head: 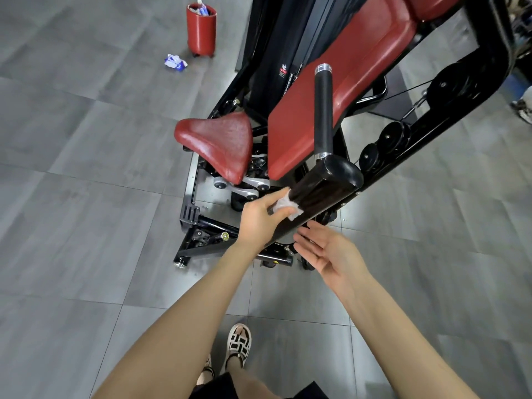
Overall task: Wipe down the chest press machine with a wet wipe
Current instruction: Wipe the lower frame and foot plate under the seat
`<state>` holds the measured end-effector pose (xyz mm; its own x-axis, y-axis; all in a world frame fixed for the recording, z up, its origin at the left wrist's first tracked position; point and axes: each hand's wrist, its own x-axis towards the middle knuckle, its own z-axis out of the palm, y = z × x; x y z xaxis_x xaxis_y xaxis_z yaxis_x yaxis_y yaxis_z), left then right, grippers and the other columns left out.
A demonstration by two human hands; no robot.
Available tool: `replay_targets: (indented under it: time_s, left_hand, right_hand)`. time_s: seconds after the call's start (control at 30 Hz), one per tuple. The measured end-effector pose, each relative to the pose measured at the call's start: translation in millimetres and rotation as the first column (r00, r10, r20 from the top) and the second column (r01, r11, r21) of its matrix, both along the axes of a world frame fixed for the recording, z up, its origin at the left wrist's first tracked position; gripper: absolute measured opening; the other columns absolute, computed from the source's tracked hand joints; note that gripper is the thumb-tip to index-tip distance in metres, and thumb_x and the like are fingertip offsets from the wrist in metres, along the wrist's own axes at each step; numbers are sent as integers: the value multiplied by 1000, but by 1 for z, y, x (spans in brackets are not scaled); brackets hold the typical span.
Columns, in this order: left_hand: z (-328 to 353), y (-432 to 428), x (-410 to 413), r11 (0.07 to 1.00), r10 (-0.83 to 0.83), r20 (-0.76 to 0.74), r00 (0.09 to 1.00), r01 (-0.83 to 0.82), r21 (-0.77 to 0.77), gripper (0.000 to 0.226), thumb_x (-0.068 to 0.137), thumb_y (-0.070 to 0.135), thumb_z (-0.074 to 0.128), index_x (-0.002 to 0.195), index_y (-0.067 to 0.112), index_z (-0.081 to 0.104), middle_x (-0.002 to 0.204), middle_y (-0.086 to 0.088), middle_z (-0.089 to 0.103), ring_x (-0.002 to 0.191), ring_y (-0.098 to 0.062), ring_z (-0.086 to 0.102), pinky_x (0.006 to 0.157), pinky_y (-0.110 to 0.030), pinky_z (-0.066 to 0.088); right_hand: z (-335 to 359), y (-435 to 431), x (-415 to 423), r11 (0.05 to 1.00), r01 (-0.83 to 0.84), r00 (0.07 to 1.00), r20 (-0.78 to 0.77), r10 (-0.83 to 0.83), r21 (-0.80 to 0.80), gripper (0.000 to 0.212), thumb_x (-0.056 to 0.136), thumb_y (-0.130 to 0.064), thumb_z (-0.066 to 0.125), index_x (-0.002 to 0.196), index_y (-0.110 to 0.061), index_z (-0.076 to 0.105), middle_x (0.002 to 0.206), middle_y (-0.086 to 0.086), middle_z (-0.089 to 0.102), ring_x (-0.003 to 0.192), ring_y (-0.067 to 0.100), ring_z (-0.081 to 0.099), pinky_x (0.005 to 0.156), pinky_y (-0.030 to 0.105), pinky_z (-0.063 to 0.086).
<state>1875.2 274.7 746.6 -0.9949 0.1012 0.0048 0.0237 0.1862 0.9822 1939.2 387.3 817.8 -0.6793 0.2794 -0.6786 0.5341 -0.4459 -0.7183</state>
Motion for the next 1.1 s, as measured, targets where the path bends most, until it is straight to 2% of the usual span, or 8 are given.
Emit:
replay_targets:
  time_s: [0.07,0.13,0.37,0.67,0.77,0.9,1.03,1.1]
  left_hand:
    - [-13,-8,-2,998,-46,80,996,49,-36,43,79,19,72,121,15,63,111,-2,69,98,-7,63,74,2,36]
    - [-13,-10,-3,997,-67,111,992,71,-27,43,81,18,71,122,14,62,117,-1,67,98,5,58,77,3,35]
    - [31,7,-20,971,-142,-126,982,162,173,37,84,11,66,121,16,63,108,2,69,86,15,56,82,-8,39]
    - [-64,-28,-16,990,-114,273,955,132,-51,27,87,21,65,114,21,68,97,3,72,65,13,52,67,-10,40]
    - [-74,-35,-19,997,-60,336,940,76,-32,20,86,22,65,106,19,72,102,2,72,83,8,61,79,-14,47]
    - [-81,-55,-37,982,-61,404,913,127,-138,20,86,32,65,102,23,73,98,4,71,94,-10,63,84,-28,46]
    - [-92,-92,-67,980,-75,447,891,148,-131,14,80,27,72,92,20,75,91,3,73,87,-10,64,81,-27,48]
    - [-98,-111,-82,976,-121,477,871,192,-102,10,73,22,79,81,22,73,84,1,72,83,-15,65,81,-32,50]
  right_hand:
    - [-2,2,-1,1000,-20,1000,20,20,15,16,89,5,54,100,-4,61,94,11,71,96,24,67,81,32,54]
    - [-4,5,-2,999,-35,999,33,34,16,16,89,5,55,101,-3,62,96,13,71,96,25,67,80,33,54]
    - [-23,12,-19,998,-68,987,145,67,7,17,93,5,46,97,0,62,91,16,72,88,25,70,74,32,55]
    - [-26,4,-19,940,-331,939,128,318,88,20,94,4,46,97,-1,65,95,19,72,94,29,69,83,35,55]
    - [-34,-14,-12,801,-464,878,74,474,379,22,93,1,51,87,-10,69,90,10,72,90,20,69,82,28,55]
    - [-57,-29,-12,481,-575,713,117,691,662,20,93,-6,52,97,-17,69,94,-10,70,89,-2,62,80,14,47]
    - [-81,-50,-23,199,-355,670,100,736,914,25,90,-21,48,104,-15,68,107,-7,67,97,0,58,87,2,38]
    - [-94,-67,-33,171,-306,688,94,720,936,31,89,-28,46,110,-16,65,117,-5,64,107,3,54,94,2,33]
